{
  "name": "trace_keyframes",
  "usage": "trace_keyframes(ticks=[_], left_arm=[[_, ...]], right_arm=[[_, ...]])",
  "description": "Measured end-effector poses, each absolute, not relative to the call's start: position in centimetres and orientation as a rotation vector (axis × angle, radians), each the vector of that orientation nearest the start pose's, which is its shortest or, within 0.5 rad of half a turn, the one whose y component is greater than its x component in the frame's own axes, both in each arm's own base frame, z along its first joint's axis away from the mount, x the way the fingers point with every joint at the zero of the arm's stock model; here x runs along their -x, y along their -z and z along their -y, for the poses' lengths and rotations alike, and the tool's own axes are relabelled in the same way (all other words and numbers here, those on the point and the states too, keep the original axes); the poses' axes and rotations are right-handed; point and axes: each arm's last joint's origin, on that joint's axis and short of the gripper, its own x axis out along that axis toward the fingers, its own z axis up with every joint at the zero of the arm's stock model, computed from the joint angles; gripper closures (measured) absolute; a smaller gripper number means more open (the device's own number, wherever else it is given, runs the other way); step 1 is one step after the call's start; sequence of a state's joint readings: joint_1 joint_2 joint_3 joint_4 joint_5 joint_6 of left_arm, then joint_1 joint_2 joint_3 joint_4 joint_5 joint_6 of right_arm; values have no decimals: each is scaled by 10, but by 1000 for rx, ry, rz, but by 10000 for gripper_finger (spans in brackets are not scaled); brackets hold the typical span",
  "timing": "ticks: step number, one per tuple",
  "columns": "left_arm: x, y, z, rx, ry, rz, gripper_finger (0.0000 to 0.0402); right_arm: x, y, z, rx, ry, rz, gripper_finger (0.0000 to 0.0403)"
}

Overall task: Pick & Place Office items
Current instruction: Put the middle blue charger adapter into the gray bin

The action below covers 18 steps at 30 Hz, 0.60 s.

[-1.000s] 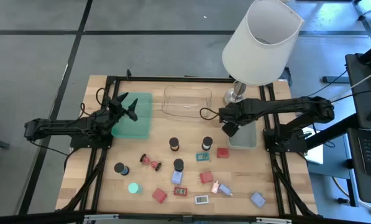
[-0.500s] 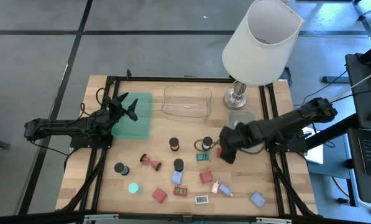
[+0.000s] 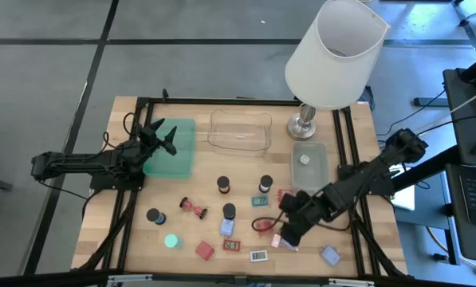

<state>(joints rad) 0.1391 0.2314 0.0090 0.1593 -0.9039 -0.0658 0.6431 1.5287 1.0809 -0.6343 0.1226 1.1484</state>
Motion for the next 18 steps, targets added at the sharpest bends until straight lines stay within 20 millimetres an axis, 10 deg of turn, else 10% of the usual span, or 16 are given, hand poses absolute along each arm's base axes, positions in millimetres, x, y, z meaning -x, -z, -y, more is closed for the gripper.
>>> trace_keyframes(ticks=[18], left_arm=[[-97, -163, -36, 35, -1044, -27, 123]], right_arm=[[-229, -182, -229, -520, 106, -1276, 107]])
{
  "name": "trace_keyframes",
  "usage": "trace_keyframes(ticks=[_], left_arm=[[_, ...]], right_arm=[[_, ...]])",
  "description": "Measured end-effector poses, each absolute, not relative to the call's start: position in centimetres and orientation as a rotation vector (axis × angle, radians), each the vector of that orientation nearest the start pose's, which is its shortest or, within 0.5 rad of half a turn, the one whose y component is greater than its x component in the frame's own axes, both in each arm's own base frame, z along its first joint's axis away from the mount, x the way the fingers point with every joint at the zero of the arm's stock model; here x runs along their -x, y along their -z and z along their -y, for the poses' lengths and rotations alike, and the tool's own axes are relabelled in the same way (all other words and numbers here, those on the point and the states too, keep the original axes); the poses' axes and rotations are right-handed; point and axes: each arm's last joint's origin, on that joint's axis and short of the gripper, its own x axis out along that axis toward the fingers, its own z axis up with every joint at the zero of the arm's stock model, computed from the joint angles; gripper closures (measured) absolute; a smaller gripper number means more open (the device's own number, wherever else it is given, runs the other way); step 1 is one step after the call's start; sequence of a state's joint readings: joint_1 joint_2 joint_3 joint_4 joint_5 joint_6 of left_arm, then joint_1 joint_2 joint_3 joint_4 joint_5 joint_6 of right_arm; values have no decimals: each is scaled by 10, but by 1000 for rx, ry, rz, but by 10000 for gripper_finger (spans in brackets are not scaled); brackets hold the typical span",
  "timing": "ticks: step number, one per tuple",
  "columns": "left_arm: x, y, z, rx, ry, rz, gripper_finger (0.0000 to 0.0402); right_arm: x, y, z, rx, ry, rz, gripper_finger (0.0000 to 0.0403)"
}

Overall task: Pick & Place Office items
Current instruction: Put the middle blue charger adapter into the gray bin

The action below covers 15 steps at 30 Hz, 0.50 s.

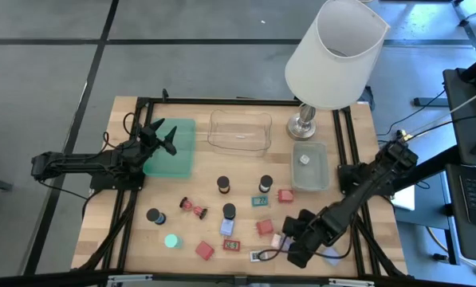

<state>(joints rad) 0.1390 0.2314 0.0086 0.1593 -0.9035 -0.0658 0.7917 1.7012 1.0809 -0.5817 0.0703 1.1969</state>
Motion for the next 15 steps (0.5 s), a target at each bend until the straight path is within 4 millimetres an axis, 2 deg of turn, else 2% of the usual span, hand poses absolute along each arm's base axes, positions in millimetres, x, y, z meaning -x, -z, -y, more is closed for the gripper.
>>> trace_keyframes(ticks=[7, 15], left_arm=[[-97, -163, -36, 35, -1044, -27, 123], [-97, -163, -36, 34, -1044, -30, 123]], right_arm=[[-225, -174, -239, -465, 117, -1213, 108], [-228, -149, -248, -430, 136, -1237, 108]])
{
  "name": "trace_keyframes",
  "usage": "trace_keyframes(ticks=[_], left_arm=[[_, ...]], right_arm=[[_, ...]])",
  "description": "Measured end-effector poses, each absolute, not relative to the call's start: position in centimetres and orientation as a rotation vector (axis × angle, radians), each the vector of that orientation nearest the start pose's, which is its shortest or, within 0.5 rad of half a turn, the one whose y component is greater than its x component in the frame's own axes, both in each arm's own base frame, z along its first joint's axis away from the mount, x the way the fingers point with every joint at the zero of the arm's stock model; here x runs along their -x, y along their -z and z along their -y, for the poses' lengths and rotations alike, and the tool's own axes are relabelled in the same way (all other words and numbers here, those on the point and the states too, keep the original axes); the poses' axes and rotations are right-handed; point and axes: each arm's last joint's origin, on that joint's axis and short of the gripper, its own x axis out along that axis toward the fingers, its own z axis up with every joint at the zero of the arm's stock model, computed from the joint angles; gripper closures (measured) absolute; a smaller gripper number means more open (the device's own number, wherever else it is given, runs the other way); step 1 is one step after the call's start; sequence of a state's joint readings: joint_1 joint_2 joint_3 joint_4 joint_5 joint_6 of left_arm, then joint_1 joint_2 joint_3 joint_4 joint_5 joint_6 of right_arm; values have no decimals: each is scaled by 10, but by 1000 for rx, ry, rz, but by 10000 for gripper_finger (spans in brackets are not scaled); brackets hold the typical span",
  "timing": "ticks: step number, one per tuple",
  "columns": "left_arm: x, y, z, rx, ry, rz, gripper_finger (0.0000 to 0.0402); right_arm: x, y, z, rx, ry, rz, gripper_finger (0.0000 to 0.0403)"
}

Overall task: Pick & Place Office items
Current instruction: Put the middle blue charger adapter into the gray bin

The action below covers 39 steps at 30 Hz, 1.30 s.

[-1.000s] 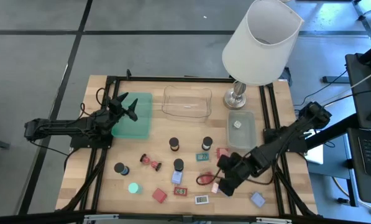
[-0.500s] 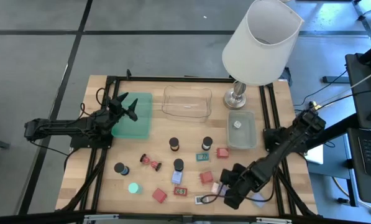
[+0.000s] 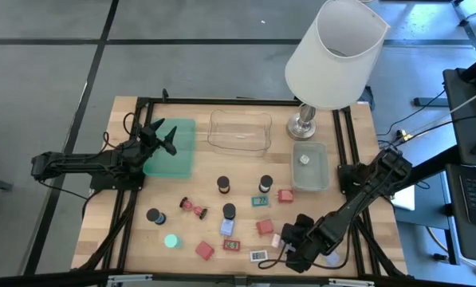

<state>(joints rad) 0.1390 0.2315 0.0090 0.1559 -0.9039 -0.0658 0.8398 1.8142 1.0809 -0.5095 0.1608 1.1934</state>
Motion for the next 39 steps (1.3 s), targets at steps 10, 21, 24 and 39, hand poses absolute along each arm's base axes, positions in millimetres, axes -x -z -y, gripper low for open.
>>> trace_keyframes(ticks=[10, 21, 24, 39], left_arm=[[-97, -162, -36, 32, -1044, -34, 123], [-97, -163, -36, 33, -1044, -33, 123], [-97, -162, -36, 32, -1044, -33, 123], [-97, -163, -37, 32, -1044, -33, 123]], right_arm=[[-230, -145, -247, -546, 233, -1241, 173], [-232, -149, -245, -838, 403, -1257, 284], [-230, -160, -241, -896, 420, -1250, 284], [-198, -251, -154, -637, 642, -904, 284]])
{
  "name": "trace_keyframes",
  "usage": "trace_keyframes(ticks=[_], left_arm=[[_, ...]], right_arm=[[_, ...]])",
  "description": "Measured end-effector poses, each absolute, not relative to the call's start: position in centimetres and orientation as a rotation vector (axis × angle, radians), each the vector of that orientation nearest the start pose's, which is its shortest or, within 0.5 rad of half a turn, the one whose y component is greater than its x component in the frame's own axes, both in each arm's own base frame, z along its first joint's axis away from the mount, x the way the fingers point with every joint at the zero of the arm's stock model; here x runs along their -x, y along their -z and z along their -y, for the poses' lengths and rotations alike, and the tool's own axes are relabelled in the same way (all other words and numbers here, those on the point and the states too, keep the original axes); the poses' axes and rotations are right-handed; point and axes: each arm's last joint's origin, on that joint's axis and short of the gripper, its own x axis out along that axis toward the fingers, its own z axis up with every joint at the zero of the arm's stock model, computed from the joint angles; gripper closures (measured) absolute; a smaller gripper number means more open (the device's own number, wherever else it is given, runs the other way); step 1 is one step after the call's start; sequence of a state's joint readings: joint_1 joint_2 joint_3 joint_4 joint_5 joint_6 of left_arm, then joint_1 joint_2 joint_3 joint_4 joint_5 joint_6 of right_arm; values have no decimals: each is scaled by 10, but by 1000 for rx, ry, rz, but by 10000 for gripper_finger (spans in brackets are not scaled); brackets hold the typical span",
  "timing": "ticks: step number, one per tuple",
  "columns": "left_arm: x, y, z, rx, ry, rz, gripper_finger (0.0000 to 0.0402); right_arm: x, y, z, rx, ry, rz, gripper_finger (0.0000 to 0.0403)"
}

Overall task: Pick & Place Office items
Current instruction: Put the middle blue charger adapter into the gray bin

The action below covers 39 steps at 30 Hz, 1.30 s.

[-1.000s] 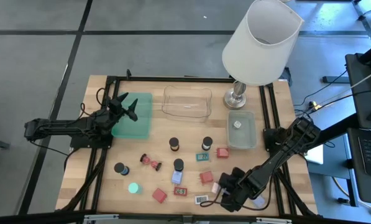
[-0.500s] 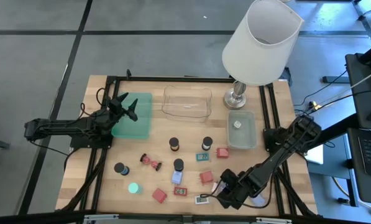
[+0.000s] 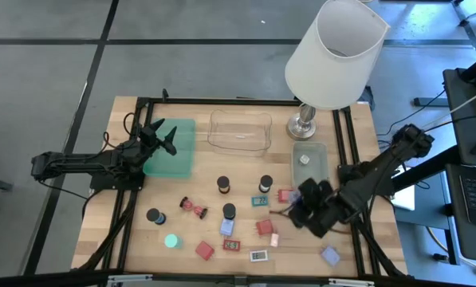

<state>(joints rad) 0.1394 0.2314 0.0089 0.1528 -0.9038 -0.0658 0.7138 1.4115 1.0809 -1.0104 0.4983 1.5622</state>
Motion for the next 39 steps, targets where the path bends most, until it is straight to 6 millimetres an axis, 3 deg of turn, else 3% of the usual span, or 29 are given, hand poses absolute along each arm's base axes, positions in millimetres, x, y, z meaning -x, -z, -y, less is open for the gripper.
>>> trace_keyframes(ticks=[11, 22, 31, 39], left_arm=[[-97, -163, -36, 33, -1044, -33, 123], [-97, -162, -36, 32, -1044, -34, 123], [-97, -162, -36, 32, -1044, -34, 123], [-97, -163, -36, 33, -1044, -33, 123]], right_arm=[[-195, -262, -91, -571, 939, -963, 284], [-202, -260, -59, -563, 1051, -1011, 284], [-193, -219, -42, -596, 1151, -1117, 284], [-194, -188, -37, -659, 1076, -1124, 282]])
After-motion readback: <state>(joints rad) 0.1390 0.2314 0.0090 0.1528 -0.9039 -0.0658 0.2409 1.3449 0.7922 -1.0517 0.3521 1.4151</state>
